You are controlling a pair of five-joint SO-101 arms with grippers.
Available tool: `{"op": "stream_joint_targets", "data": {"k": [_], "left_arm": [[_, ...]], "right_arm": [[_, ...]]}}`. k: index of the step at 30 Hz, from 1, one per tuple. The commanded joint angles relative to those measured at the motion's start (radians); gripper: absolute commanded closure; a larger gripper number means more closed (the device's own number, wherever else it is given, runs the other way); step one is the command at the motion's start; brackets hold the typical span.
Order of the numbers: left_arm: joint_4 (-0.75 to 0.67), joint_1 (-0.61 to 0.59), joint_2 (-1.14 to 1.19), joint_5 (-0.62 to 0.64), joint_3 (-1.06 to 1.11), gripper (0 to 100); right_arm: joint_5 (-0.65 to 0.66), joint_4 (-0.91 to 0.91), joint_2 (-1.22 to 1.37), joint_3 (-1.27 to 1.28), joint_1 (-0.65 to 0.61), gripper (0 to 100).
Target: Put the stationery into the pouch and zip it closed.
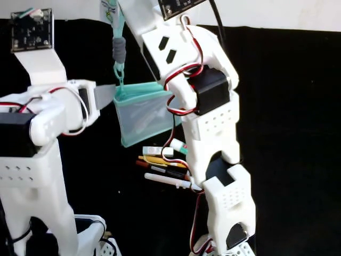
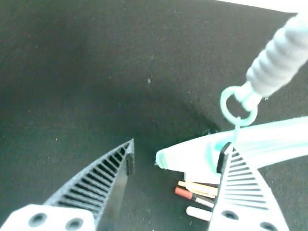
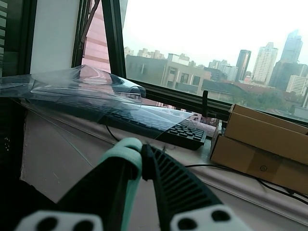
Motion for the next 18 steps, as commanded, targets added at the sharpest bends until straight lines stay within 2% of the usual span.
{"op": "stream_joint_targets", "data": {"k": [1, 13, 18], "left_arm": [[0.005, 0.015, -0.051, 0.009, 0.018, 71], [0.005, 0.018, -0.056, 0.009, 0.019, 71], [-0.011, 0.093, -0.056, 0.008, 0.025, 71]], "right_arm": [[-0.005, -0.018, -0.005, -0.010, -0.004, 99.2], [-0.005, -0.018, -0.004, -0.010, -0.004, 99.2], [-0.005, -0.016, -0.004, -0.008, -0.002, 99.2]]}}
